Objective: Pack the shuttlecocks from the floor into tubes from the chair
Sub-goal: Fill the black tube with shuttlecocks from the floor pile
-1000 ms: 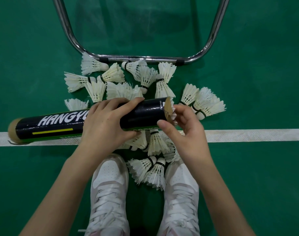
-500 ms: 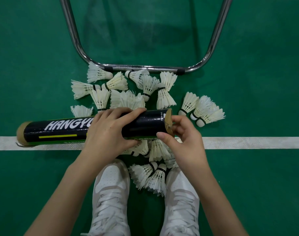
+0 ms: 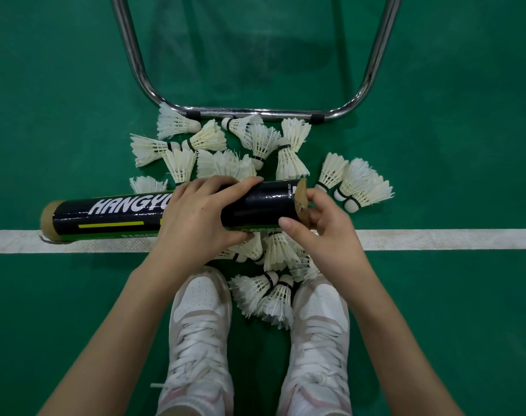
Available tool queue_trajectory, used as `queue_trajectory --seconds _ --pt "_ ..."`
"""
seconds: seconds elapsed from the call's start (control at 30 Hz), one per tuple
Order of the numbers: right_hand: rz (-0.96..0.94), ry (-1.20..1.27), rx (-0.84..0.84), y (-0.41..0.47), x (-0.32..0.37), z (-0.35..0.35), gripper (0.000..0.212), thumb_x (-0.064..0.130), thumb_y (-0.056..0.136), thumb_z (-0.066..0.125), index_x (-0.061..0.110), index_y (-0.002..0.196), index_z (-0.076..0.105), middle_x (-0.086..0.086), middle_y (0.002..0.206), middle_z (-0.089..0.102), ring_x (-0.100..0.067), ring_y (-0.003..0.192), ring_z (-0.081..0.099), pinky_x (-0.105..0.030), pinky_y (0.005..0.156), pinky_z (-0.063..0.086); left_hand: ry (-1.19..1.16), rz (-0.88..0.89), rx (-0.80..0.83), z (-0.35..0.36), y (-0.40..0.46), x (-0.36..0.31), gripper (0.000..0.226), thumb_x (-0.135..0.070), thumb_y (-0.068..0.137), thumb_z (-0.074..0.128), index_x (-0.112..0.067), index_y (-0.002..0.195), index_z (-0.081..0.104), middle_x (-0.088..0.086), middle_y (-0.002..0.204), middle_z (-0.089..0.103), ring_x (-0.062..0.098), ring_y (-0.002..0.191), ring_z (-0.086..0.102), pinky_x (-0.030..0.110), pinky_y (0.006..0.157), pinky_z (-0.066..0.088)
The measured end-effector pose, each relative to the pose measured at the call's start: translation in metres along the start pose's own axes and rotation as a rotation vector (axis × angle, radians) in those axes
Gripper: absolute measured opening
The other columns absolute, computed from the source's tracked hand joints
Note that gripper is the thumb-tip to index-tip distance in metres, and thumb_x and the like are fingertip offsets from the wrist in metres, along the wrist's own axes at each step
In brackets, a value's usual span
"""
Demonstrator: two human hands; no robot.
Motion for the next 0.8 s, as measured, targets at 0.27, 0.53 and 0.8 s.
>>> queue_trajectory --seconds 0.27,0.53,0.8 --pt "-0.014 -0.056 -0.041 0.002 0.001 0.003 0.033 0.004 0.079 0.071 0.028 0.095 0.055 0.014 0.086 0.064 0.007 0.080 0.060 -0.011 0.074 0.047 0.006 -0.001 0.020 0.002 -0.004 0.003 0.083 -0.043 0.062 0.080 -0.038 0.136 0.042 0.001 0.118 0.059 0.029 0.105 0.054 0.043 0.092 0.037" --pt "0.010 -0.020 0.004 0.004 -0.003 0.006 0.031 0.002 0.080 0.068 0.027 0.094 0.057 0.014 0.086 0.066 0.001 0.087 0.064 -0.016 0.078 0.050 -0.007 -0.009 0.027 0.004 -0.005 0.005 0.083 -0.041 0.061 0.081 -0.037 0.135 0.044 0.001 0.117 0.060 0.029 0.104 0.054 0.043 0.092 0.037" --pt "0.043 0.009 0.052 0.006 -0.008 0.012 0.032 0.001 0.085 0.063 0.029 0.097 0.052 0.009 0.094 0.066 -0.002 0.091 0.064 -0.017 0.081 0.050 0.008 -0.018 0.026 0.005 -0.006 0.007 0.083 -0.042 0.060 0.082 -0.037 0.135 0.045 0.002 0.117 0.060 0.030 0.104 0.055 0.044 0.092 0.037"
Point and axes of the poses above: each hand's wrist, its own y-axis towards the middle knuckle, its own z-axis out of the palm, x = y × z, the point moved 8 cm from there along y, towards the middle knuckle
